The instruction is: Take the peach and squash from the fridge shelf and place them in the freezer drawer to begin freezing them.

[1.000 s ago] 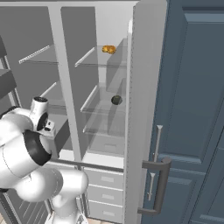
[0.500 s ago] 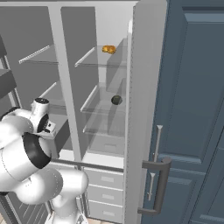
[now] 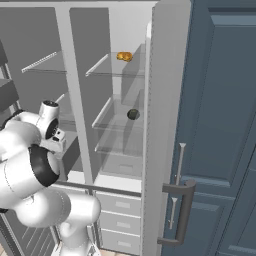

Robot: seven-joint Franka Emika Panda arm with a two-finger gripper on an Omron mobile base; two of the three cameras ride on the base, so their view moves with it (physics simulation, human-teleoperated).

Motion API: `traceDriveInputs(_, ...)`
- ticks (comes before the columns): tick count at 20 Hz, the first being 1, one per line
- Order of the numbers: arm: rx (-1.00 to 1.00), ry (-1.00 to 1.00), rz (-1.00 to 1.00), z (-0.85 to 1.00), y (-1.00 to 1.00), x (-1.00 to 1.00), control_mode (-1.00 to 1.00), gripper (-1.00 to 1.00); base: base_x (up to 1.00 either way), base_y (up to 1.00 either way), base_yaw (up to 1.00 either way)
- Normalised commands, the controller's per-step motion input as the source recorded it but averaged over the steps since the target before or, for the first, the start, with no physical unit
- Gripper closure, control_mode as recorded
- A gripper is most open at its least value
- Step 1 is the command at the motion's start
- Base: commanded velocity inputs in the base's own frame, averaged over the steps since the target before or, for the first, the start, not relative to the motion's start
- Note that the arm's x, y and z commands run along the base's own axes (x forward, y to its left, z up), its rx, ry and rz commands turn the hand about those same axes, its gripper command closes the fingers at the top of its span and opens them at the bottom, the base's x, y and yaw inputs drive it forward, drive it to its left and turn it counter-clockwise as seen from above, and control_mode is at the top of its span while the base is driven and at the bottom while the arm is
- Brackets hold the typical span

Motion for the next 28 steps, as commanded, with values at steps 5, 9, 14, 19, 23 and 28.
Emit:
traceDriveInputs(5,0.0,-0.09,0.0,0.47,-0.02,0.0,-1.0,-1.0,0.0,0.0,0.0)
traceDriveInputs(9,0.0,-0.16,0.0,0.25,-0.26,0.0,-1.0,-1.0,0.0,0.0,0.0)
traceDriveInputs(14,0.0,-0.18,0.0,0.33,-0.43,-0.01,-1.0,-1.0,0.0,0.0,0.0)
traceDriveInputs(19,0.0,-0.22,0.0,0.41,-0.56,-0.25,-1.0,-1.0,0.0,0.0,0.0)
traceDriveInputs(23,-0.01,-0.15,-0.01,0.31,-0.72,-0.48,-1.0,-1.0,0.0,0.0,0.0)
traceDriveInputs(28,-0.02,-0.09,-0.05,0.44,-0.9,-0.38,-1.0,-1.0,0.0,0.0,0.0)
